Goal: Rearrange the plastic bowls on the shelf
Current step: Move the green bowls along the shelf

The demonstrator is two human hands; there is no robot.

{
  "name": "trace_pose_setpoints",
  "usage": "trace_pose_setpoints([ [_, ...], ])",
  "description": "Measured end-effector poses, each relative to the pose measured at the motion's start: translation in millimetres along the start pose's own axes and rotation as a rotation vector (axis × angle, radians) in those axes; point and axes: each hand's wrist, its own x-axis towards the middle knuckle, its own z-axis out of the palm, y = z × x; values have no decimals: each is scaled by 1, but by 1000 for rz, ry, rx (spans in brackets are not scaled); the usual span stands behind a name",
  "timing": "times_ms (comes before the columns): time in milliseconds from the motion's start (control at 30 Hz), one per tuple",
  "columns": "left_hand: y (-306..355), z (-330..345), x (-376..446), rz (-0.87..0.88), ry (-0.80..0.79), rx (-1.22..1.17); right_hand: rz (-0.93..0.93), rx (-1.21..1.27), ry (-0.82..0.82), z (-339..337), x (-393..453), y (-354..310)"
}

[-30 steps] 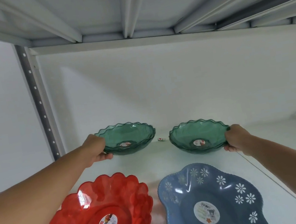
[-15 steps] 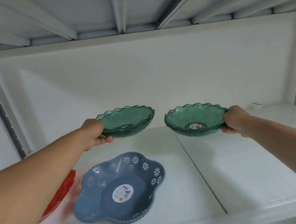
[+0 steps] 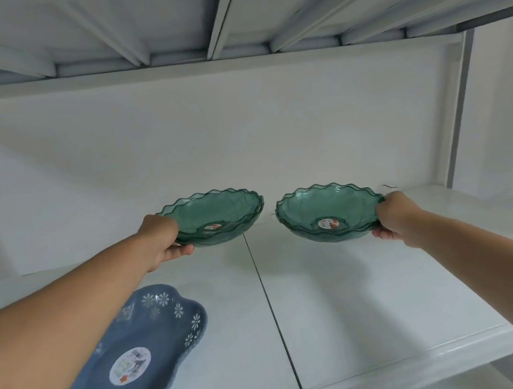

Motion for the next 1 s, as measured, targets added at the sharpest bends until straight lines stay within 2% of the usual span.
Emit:
trace_pose_setpoints([
  [267,0,56,-4,-21,11,4,2,17,17,-38,40,13],
  [667,5,194,-25,-37,153,-29,-72,-40,-104,-127,142,50],
  [1000,-3,252,-23,-60,156,-59,43,1,-76,-171,196,72],
])
